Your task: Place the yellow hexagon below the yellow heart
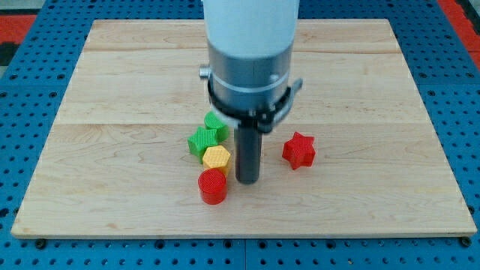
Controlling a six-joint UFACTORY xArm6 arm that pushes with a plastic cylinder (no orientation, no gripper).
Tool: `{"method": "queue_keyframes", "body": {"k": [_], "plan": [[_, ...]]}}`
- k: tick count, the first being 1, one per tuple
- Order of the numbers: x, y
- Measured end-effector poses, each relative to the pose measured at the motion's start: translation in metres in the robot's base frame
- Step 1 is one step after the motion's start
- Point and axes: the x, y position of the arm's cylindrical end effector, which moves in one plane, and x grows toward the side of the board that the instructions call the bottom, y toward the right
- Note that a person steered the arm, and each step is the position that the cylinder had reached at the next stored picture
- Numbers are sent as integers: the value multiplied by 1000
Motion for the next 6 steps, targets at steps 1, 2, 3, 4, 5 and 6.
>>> {"method": "queue_keyframes", "body": {"k": [1, 2, 3, 4, 5, 6], "plan": [[19, -40], [12, -62], [1, -49], [-28, -35], [-64, -15], [-98, -5]]}}
